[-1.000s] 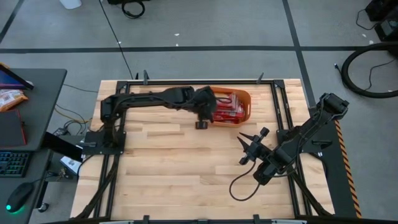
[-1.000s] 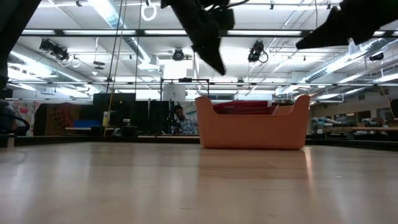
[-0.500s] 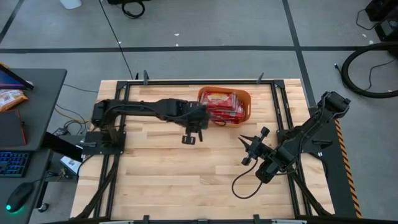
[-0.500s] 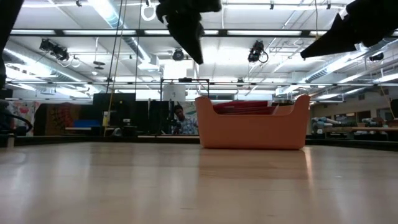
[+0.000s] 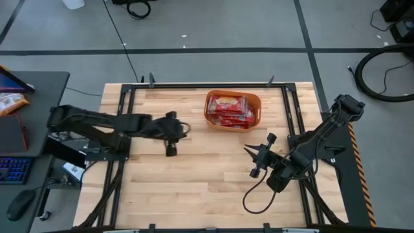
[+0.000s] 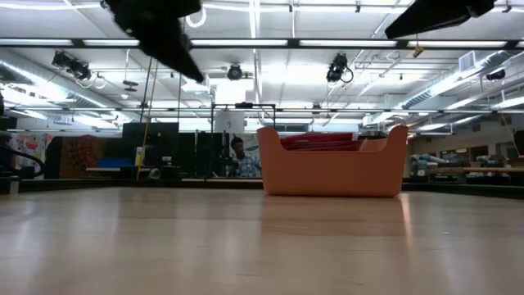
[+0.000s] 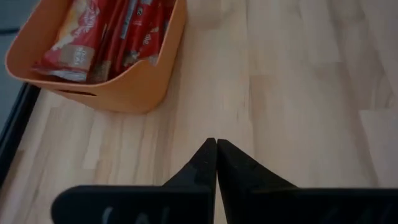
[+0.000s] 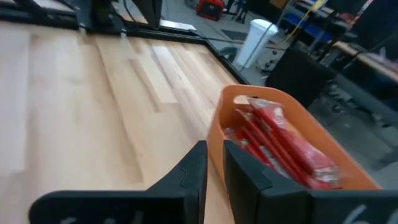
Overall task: Sort popcorn bags into baskets
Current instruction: Return to Home Position
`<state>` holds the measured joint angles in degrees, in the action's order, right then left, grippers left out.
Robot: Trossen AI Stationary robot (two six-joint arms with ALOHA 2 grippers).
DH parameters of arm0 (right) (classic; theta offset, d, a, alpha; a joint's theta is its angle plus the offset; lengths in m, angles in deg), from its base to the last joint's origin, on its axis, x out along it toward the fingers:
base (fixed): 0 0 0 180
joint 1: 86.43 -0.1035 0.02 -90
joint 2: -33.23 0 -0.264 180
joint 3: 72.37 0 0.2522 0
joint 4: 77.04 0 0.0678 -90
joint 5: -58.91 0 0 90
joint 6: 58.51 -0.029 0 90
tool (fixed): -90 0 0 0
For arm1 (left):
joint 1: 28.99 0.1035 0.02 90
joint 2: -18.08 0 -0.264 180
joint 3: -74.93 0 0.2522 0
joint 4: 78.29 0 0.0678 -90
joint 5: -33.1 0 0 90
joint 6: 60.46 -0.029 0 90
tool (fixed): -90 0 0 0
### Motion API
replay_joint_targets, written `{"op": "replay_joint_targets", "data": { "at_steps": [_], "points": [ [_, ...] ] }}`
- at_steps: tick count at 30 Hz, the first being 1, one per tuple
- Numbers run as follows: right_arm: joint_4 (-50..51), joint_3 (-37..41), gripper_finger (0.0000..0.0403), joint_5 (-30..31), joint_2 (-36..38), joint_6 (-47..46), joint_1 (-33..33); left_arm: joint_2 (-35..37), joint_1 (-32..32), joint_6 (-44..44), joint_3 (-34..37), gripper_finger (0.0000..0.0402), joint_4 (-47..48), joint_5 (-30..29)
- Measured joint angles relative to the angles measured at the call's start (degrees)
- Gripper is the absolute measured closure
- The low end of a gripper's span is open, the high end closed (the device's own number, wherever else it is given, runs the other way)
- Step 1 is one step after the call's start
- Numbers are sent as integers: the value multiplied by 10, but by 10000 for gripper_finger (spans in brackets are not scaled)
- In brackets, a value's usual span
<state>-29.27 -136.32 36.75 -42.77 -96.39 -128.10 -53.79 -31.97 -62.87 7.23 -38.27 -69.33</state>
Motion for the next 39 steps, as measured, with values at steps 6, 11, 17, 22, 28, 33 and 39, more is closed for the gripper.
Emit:
{"op": "replay_joint_targets", "data": {
  "at_steps": [6,11,17,22,28,33,39],
  "points": [
    [-16,-1,345,-36,28,-25,17,115,-8,4,141,386,-116,-2],
    [14,-1,345,-69,73,-56,39,189,-8,0,217,386,-177,-2],
    [35,8,345,-79,138,-57,63,249,-8,-11,283,386,-245,3],
    [32,68,345,-80,211,-73,83,291,-7,-13,352,386,-323,9],
    [3,158,345,-114,335,-103,103,361,-7,-17,398,386,-347,9],
    [-64,219,345,-171,440,-53,123,432,-7,-42,424,386,-353,9],
    [-156,277,345,-216,532,33,145,517,-8,-56,470,386,-359,9]
  ]
}}
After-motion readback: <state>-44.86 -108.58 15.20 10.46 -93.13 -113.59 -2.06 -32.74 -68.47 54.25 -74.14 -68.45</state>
